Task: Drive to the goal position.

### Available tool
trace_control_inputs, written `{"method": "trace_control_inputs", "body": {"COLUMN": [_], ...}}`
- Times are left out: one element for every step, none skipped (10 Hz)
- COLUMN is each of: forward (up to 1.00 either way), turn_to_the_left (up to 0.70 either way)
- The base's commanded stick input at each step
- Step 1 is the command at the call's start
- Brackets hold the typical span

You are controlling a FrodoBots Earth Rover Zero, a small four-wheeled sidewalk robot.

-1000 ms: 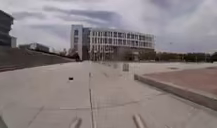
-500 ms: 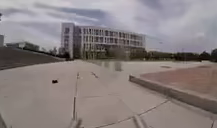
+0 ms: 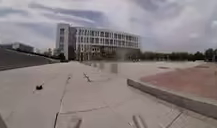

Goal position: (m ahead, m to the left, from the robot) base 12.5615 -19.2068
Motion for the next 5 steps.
{"method": "trace_control_inputs", "body": {"forward": [1.00, 1.00, 1.00, 1.00, 1.00], "turn_to_the_left": [0.00, 0.00, 0.00, 0.00, 0.00]}}
